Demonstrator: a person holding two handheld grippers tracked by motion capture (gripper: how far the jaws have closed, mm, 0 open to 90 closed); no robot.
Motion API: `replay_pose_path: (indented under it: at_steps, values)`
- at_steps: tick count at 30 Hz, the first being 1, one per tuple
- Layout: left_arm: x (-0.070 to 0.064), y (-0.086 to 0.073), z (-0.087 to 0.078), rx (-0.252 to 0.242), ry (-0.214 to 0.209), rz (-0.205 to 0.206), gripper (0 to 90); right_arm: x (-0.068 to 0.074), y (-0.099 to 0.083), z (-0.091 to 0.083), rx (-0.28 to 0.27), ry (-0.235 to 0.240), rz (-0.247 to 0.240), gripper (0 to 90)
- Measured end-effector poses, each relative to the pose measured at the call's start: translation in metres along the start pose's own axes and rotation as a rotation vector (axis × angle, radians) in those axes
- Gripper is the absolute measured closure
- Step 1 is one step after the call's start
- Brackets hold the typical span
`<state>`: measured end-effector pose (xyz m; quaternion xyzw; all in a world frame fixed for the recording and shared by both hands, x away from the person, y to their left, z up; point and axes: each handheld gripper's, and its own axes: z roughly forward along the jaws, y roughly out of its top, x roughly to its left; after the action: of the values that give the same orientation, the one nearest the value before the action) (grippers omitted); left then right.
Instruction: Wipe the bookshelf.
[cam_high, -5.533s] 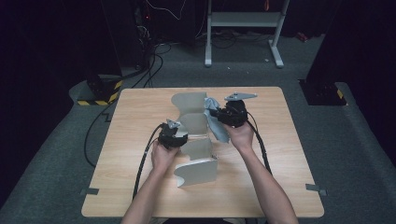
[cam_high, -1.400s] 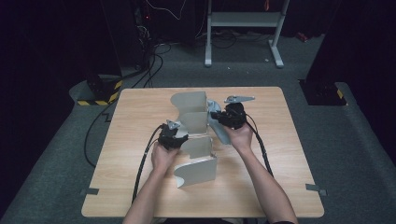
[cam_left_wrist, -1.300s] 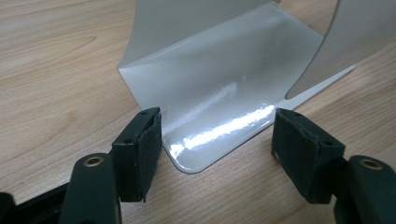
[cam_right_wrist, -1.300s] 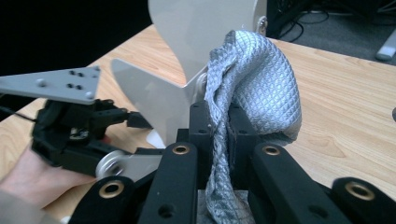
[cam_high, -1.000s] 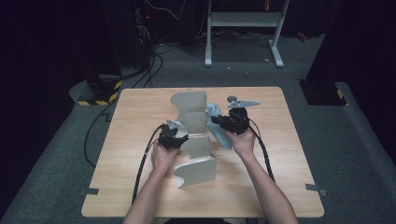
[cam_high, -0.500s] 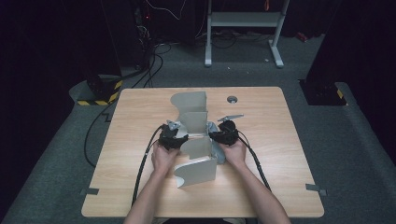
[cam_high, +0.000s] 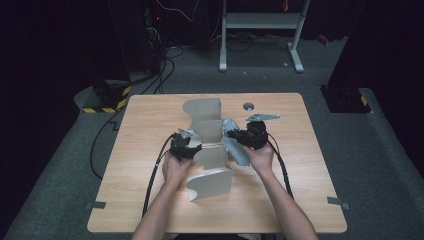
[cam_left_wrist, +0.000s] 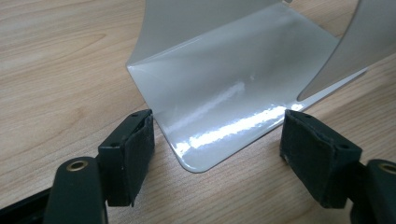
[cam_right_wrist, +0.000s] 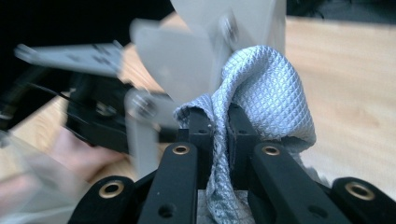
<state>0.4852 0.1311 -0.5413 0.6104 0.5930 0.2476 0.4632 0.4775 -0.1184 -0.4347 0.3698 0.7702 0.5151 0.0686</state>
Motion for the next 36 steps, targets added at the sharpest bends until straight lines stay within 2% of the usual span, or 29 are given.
replay_pose_path:
  at_steps: [2, 4, 6, 8, 12, 19, 21, 24, 26, 31, 34, 36]
  values:
    - [0.001, 0.000, 0.000, 0.005, 0.014, 0.002, 22.7, 0.005, 0.006, -0.007, -0.025, 0.012, -0.015, 84.3]
    - [0.001, 0.000, 0.001, 0.004, 0.018, -0.005, 21.1, 0.012, 0.011, -0.012, -0.028, 0.009, -0.042, 84.2]
    - [0.001, 0.001, 0.000, 0.010, 0.004, -0.010, 21.8, 0.014, 0.012, -0.013, -0.019, 0.006, -0.053, 84.2]
    - [0.001, 0.001, 0.000, 0.008, -0.005, -0.008, 25.1, 0.011, 0.010, -0.008, -0.005, 0.005, -0.042, 84.2]
    - [0.000, 0.000, 0.000, 0.003, -0.021, -0.010, 29.6, -0.001, -0.001, 0.012, 0.049, -0.004, 0.000, 84.2]
    - [-0.001, 0.000, -0.001, -0.002, -0.033, -0.005, 33.6, -0.016, -0.031, 0.052, 0.195, -0.035, 0.041, 84.2]
    - [-0.001, 0.000, -0.001, -0.002, -0.033, -0.005, 33.6, -0.020, -0.036, 0.057, 0.208, -0.035, 0.058, 84.2]
    - [-0.001, 0.000, -0.001, -0.001, -0.032, -0.003, 33.5, -0.021, -0.034, 0.053, 0.183, -0.031, 0.075, 84.2]
    - [-0.001, 0.000, -0.001, -0.001, -0.031, -0.003, 33.5, -0.017, -0.025, 0.043, 0.148, -0.026, 0.064, 84.2]
    - [-0.001, 0.000, -0.001, -0.002, -0.030, -0.006, 33.5, 0.002, 0.009, 0.010, 0.037, -0.008, -0.012, 84.3]
    - [-0.001, 0.000, -0.001, -0.002, -0.030, -0.006, 33.6, 0.009, 0.022, -0.003, -0.013, 0.000, -0.039, 84.3]
    - [-0.001, 0.000, -0.001, -0.002, -0.030, -0.004, 33.6, 0.011, 0.028, -0.004, -0.027, -0.018, -0.054, 84.3]
